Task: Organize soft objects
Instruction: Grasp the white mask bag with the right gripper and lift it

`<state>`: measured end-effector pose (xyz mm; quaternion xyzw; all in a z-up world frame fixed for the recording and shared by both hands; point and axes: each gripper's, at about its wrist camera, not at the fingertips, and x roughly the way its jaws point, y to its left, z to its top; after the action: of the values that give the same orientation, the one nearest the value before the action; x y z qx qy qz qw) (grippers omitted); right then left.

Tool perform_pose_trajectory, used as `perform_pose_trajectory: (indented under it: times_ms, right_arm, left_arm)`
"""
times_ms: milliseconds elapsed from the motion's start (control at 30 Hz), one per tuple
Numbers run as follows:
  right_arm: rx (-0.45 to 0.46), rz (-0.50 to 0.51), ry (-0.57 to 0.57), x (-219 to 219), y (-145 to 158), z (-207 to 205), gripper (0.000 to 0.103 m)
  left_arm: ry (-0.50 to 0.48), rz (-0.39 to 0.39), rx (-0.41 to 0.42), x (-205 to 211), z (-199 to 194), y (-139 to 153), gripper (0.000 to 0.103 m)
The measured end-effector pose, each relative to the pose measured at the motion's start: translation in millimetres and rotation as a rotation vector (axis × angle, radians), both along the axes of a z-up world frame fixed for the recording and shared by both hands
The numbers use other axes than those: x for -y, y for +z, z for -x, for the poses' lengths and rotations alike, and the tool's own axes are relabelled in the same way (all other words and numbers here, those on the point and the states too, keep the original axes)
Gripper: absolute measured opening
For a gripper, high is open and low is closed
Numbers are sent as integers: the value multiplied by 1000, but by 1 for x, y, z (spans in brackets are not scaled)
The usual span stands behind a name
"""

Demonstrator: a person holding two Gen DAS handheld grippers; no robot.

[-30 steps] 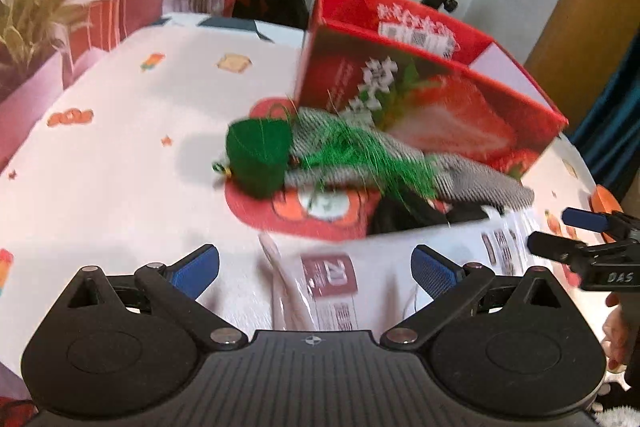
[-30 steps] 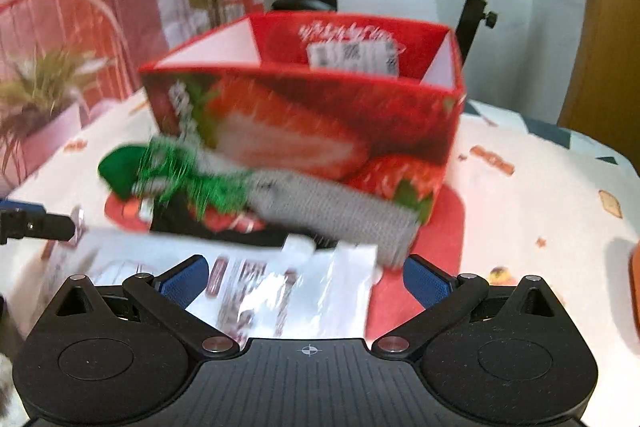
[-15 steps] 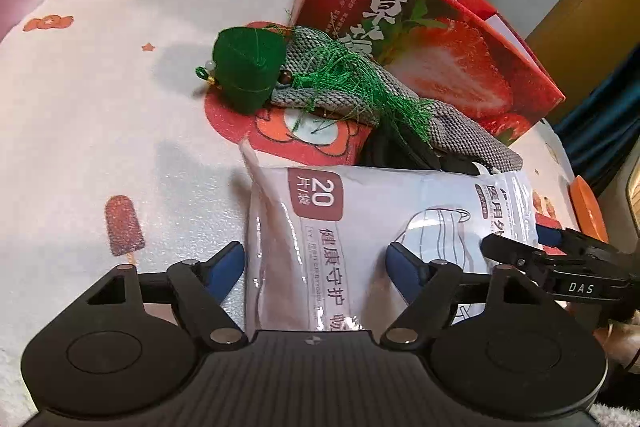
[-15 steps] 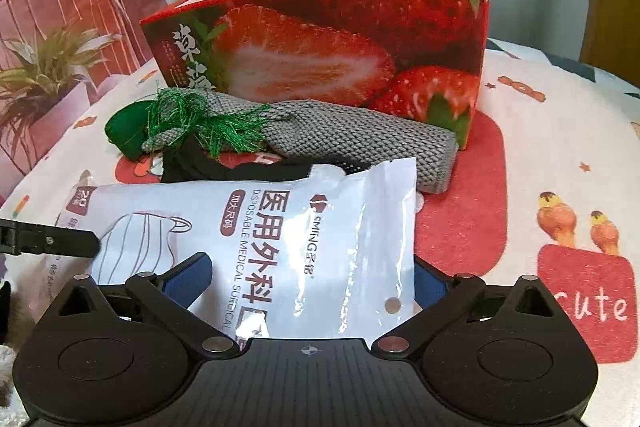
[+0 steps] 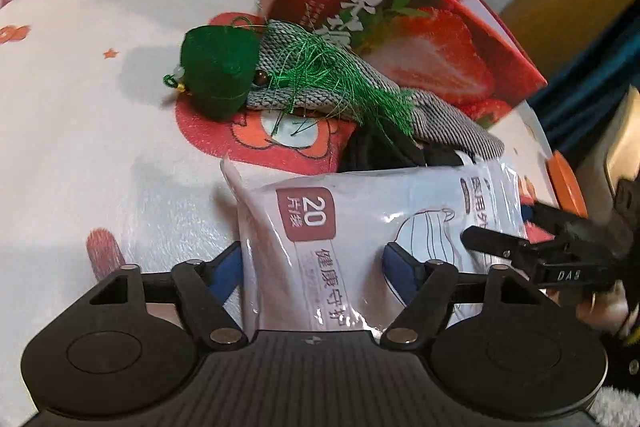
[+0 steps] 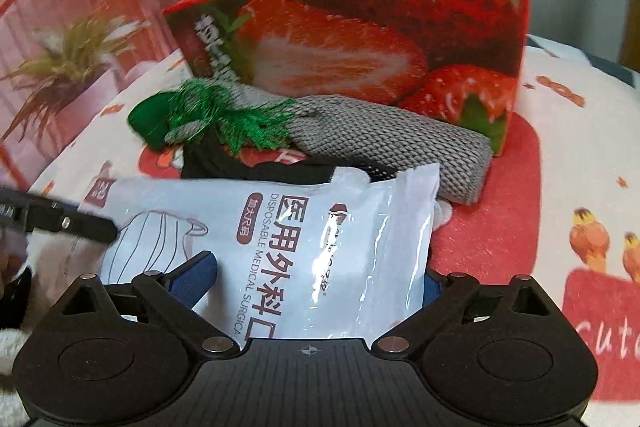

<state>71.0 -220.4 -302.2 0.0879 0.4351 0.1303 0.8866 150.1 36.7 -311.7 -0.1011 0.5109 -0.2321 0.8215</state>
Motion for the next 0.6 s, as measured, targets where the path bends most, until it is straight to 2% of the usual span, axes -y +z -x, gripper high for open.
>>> perform_pose_trajectory:
  times_ms: [100,233,367,600]
  right_arm:
    - [-24,3,76,5,3,-7,83]
    - [-42,19,151,8,13,-15,72]
    - [-62,56,211,10,21,-21,71]
    - [-108,32,251,16,16,-31,71]
  left_arm:
    - [-50,2,-29,-6,-14,2,69]
    - [-131,-34,-22,-1,-27,6,67]
    - [-193,-58,-27,5,-37,3,68]
    - [-210,-49,-13,11,-48,-4,75]
